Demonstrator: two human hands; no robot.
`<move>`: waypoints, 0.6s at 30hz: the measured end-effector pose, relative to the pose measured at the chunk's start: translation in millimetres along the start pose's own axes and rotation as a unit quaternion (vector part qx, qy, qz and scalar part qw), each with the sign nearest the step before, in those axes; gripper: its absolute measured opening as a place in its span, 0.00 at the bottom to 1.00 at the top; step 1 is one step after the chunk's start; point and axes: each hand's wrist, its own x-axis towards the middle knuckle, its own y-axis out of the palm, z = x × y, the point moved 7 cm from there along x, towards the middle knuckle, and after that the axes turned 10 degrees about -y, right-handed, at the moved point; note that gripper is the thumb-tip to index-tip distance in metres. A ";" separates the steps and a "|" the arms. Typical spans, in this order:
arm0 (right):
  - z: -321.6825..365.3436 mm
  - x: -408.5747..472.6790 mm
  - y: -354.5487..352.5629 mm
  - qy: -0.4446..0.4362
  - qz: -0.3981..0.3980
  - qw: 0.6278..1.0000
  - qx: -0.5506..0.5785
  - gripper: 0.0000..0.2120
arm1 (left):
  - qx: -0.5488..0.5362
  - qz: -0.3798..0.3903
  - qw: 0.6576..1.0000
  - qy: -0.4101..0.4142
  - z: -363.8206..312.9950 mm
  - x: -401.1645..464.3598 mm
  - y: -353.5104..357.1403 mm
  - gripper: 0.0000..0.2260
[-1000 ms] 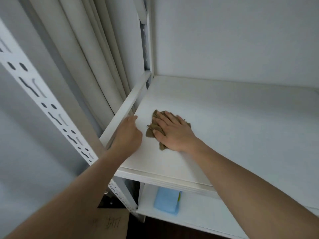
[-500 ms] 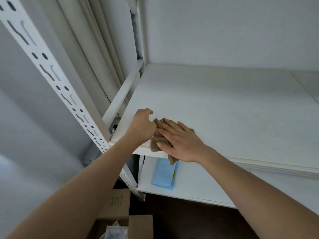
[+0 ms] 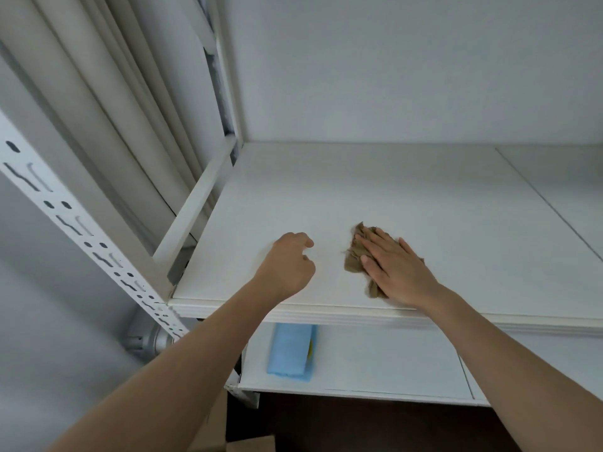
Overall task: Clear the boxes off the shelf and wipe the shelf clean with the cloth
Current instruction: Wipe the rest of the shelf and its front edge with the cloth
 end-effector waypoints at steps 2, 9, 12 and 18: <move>-6.5 2.6 -7.8 0.017 -0.024 0.995 0.094 0.21 | 0.001 -0.005 1.000 0.009 -5.1 2.7 3.9 0.16; -18.5 -12.3 -36.7 0.052 -0.140 0.973 0.177 0.10 | -0.012 0.028 0.999 0.039 -30.7 13.1 30.3 0.13; -22.3 -19.2 -44.2 0.062 -0.179 0.959 0.209 0.07 | -0.047 0.054 0.996 0.046 -42.8 16.5 40.7 0.17; -6.9 -22.3 -65.0 0.024 -0.183 0.939 0.291 0.05 | 0.008 0.068 0.987 0.143 -69.1 21.1 53.5 0.14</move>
